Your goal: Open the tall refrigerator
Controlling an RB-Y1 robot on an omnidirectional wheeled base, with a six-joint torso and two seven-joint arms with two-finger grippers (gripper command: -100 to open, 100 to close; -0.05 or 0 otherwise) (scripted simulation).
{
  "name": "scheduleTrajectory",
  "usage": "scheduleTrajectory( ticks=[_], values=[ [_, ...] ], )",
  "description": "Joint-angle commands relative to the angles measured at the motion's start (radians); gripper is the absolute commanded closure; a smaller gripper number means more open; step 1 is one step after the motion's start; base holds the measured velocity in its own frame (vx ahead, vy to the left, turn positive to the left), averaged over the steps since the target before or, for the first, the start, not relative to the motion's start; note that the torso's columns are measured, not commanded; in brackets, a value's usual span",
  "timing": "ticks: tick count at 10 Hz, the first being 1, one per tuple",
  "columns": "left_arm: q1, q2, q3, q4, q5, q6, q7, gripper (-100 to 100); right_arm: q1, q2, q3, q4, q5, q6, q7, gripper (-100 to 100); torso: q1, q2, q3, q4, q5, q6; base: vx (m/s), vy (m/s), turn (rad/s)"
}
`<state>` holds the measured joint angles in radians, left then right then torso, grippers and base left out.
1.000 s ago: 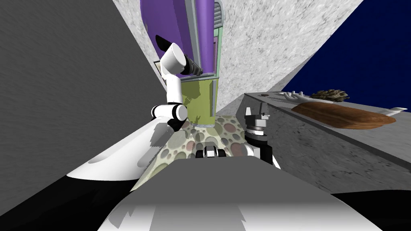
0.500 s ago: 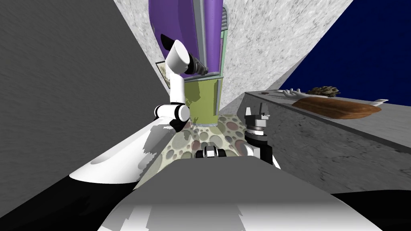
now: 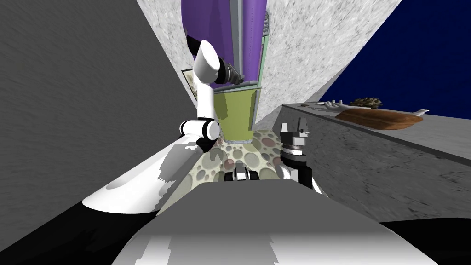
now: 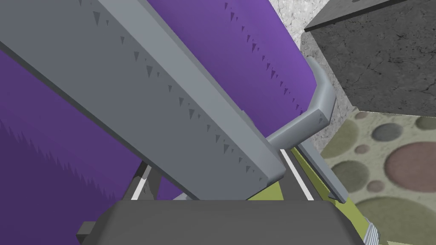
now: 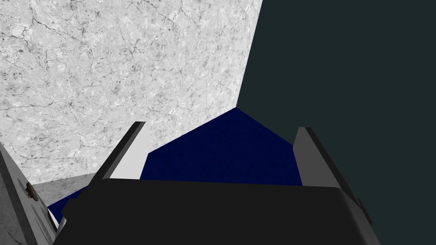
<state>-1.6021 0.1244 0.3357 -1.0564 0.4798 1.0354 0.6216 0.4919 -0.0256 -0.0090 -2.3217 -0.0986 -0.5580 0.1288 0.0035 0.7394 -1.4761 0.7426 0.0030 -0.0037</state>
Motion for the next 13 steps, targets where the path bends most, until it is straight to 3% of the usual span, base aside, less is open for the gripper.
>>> scheduleTrajectory(
  ticks=[1, 3, 4, 5, 6, 7, 9, 10, 11, 12, 13],
  values=[
    [-0.016, -0.016, 0.005, -0.007, 0.047, 0.001, -0.025, 100, 0.0, 0.0, 0.0, 0.0, 0.0, 0.0, 0.0, 0, 0.002, -0.001, 0.0, 0.0, 0.0, 0.001, -0.081, 0.337, -0.077],
    [-0.008, -0.019, 0.004, 0.001, 0.049, 0.007, -0.027, 100, 0.0, 0.0, 0.0, 0.0, 0.0, 0.0, 0.0, 0, 0.002, 0.001, 0.0, 0.001, 0.0, 0.0, -0.073, 0.204, -0.037],
    [-0.044, -0.009, -0.048, 0.03, 0.1, -0.039, 0.022, 100, 0.0, 0.0, 0.0, 0.0, 0.0, 0.0, 0.0, 0, -0.008, -0.002, -0.002, 0.0, -0.002, 0.001, -0.009, 0.192, -0.097],
    [-0.044, -0.009, -0.077, 0.03, 0.1, -0.043, 0.047, 100, 0.0, 0.0, 0.0, 0.0, 0.0, 0.0, 0.0, 0, -0.006, -0.002, -0.002, 0.004, -0.004, 0.005, 0.009, 0.271, -0.126],
    [-0.044, -0.009, -0.111, 0.03, 0.1, -0.043, 0.048, 100, 0.0, 0.0, 0.0, 0.0, 0.0, 0.0, 0.0, 0, -0.001, 0.002, 0.001, 0.004, -0.001, 0.003, 0.023, 0.165, -0.036],
    [-0.082, 0.005, -0.144, 0.054, 0.148, -0.077, 0.095, 100, 0.0, 0.0, 0.0, 0.0, 0.0, 0.0, 0.0, 0, -0.002, 0.002, 0.001, 0.003, 0.0, 0.001, 0.041, 0.224, -0.106],
    [-0.083, 0.005, -0.213, 0.054, 0.15, -0.098, 0.124, 100, 0.0, 0.0, 0.0, 0.0, 0.0, 0.0, 0.0, 0, 0.007, 0.006, 0.003, 0.007, 0.004, -0.001, 0.02, 0.198, -0.058],
    [-0.083, 0.005, -0.229, 0.054, 0.15, -0.098, 0.124, 100, 0.0, 0.0, 0.0, 0.0, 0.0, 0.0, 0.0, 0, 0.004, 0.007, 0.004, 0.006, 0.004, -0.002, -0.01, 0.035, 0.029],
    [-0.115, 0.018, -0.275, 0.079, 0.197, -0.13, 0.176, 100, 0.0, 0.0, 0.0, 0.0, 0.0, 0.0, 0.0, 0, 0.0, 0.006, 0.003, 0.005, 0.002, -0.001, 0.005, 0.172, -0.101],
    [-0.121, 0.018, -0.308, 0.079, 0.2, -0.15, 0.199, 100, 0.0, 0.0, 0.0, 0.0, 0.0, 0.0, 0.0, 0, 0.005, 0.007, 0.004, 0.008, 0.002, 0.003, 0.013, 0.253, -0.101],
    [-0.121, 0.018, -0.344, 0.079, 0.2, -0.152, 0.201, 100, 0.0, 0.0, 0.0, 0.0, 0.0, 0.0, 0.0, 0, 0.008, 0.01, 0.006, 0.009, 0.004, 0.002, 0.006, 0.146, -0.029]
  ],
)
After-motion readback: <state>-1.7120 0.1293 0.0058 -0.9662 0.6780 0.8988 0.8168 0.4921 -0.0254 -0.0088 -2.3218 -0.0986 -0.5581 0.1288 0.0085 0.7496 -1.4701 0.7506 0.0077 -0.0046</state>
